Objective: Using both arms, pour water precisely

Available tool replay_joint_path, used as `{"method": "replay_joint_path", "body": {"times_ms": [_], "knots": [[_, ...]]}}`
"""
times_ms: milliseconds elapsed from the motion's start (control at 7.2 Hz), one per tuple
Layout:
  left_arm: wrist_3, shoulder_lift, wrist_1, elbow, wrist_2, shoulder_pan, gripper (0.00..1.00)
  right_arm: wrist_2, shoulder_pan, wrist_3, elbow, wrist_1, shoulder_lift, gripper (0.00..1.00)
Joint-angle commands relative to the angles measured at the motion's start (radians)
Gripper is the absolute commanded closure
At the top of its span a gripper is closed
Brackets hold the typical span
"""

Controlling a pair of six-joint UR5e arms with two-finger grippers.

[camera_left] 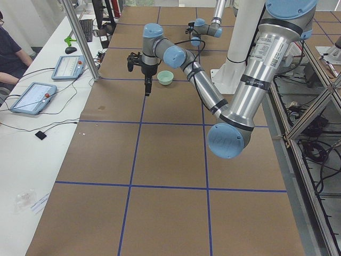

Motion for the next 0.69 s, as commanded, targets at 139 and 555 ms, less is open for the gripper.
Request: {"method": "replay_joint_path", "body": {"times_ms": [139, 555], "knots": [[0.001, 0.000, 0.000, 0.001, 0.000, 0.000, 0.00, -0.002, 0.000, -0.003, 0.000, 0.000, -0.005, 1.00], [0.000, 0.002, 0.000, 0.001, 0.000, 0.000, 0.00, -0.014, 0.000, -0.001, -0.027, 0.037, -0.007, 0.86]]}}
